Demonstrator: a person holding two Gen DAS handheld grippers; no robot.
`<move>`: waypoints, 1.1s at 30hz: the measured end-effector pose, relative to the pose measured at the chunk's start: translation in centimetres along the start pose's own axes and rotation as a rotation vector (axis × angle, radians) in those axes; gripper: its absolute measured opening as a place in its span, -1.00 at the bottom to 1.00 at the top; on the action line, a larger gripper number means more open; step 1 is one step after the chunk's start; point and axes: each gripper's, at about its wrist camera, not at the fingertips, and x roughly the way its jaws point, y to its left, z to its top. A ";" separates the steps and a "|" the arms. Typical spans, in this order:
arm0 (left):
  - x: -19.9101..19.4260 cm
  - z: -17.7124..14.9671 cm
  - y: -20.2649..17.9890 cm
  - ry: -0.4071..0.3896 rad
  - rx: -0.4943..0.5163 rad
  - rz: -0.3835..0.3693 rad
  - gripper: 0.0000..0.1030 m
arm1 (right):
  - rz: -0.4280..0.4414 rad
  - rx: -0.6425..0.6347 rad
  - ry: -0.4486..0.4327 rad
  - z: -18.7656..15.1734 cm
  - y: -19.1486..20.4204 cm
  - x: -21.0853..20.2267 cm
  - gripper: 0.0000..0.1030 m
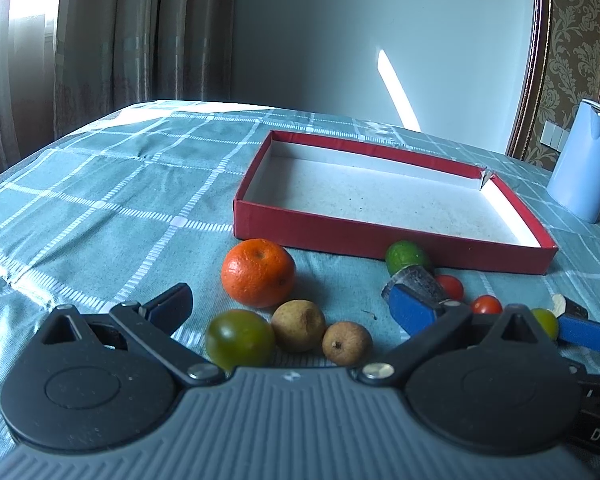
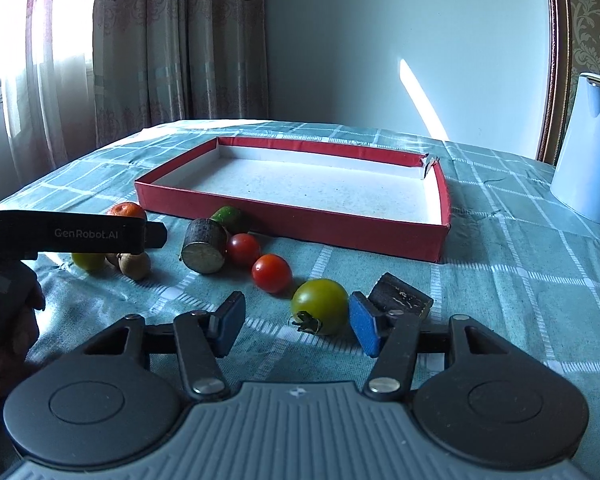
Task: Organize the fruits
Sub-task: 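Reach the right gripper to the yellow-green tomato and close on it, then carry the tomato into the red box and open the right gripper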
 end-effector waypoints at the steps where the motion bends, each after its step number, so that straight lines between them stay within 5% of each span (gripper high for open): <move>1: 0.0 0.0 0.0 -0.001 -0.002 -0.001 1.00 | -0.004 -0.002 0.002 0.1 -0.1 0.1 0.04; 21: 0.0 0.1 0.1 0.002 -0.013 -0.013 1.00 | -0.025 0.036 0.066 0.4 -1.4 1.9 -0.38; 33: 0.1 0.1 0.1 0.009 -0.013 -0.012 1.00 | -0.039 0.103 -0.104 5.8 -3.7 1.7 -0.38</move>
